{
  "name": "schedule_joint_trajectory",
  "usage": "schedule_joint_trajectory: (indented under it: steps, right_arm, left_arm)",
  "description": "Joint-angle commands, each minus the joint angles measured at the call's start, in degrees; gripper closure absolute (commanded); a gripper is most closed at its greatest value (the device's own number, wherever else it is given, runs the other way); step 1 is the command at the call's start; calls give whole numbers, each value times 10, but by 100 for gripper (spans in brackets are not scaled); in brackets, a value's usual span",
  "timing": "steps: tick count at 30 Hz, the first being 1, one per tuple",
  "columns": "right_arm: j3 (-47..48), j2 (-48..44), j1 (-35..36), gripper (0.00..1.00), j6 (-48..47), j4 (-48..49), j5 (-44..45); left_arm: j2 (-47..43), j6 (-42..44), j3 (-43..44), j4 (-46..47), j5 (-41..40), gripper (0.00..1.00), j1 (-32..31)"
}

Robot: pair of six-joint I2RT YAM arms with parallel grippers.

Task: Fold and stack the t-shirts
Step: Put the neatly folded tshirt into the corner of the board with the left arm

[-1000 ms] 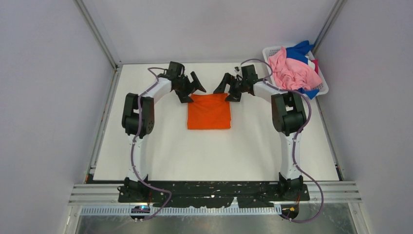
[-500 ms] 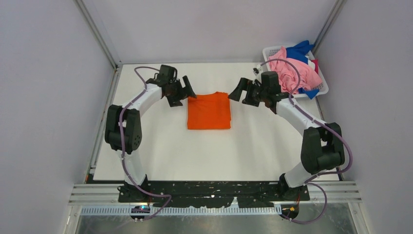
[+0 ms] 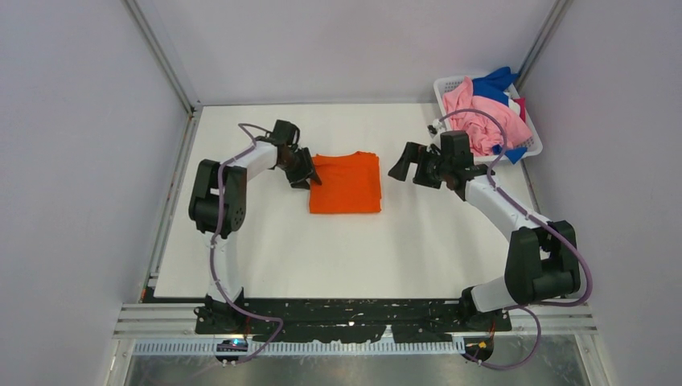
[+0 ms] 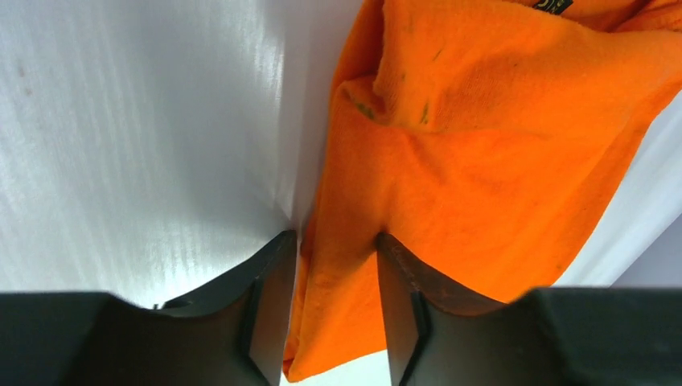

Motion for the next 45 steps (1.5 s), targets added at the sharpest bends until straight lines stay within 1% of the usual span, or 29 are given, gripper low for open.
schedule_joint_trajectory:
  steps: [1,3,4,5,8,12,16,19,23,25,27,30,33,35,37,39,45]
  right_arm:
    - [9,-18,-9,5,-15,10,5]
    - [8,-19,-12,5,-17,9,5]
    - [8,-21,-12,5,-17,8,4]
    - [6,-22,-15,4,-18,6,3]
    - [3,-30,-18,4,-21,6,-1]
    - [-7,-47,-24,5,-28,6,1]
    - [-16,-65,-30,5,-38,5,29]
    - [-21,-72,-36,5,-45,5,40]
    - [-22,-71,-47,5,-49,6,32]
    - [-23,-69,-53,5,-50,6,29]
    - [-23,-62,-63,4,-50,6,15]
    - [-22,-49,-80,5,-47,9,-7]
    - [-25,-39,-91,5,-44,15,-19]
    - [-25,-29,-94,5,-43,18,-24]
    - [-23,-17,-97,4,-42,18,-31]
    - [-22,-13,-99,5,-40,19,-37]
    - [-20,0,-101,4,-40,19,-34]
  left_arm:
    - [28,3,37,-12,9,63,-13]
    - [33,6,53,-25,-7,77,-20]
    - [32,8,62,-38,-33,91,-25]
    - [34,13,76,-54,-59,100,-29]
    - [41,30,127,-121,-142,100,-36]
    - [60,56,194,-181,-259,100,-33]
    - [96,72,279,-218,-319,100,-16]
    - [135,69,346,-226,-314,100,10]
    - [199,72,482,-280,-323,100,50]
    - [216,85,525,-289,-310,100,74]
    - [217,94,531,-276,-286,100,101]
    - [202,111,511,-245,-263,100,140]
    - [204,145,515,-211,-160,100,181]
    - [209,154,534,-216,-178,100,199]
    - [212,162,545,-213,-172,100,216]
    - [215,153,547,-206,-172,100,236]
    - [226,129,548,-168,-133,100,281]
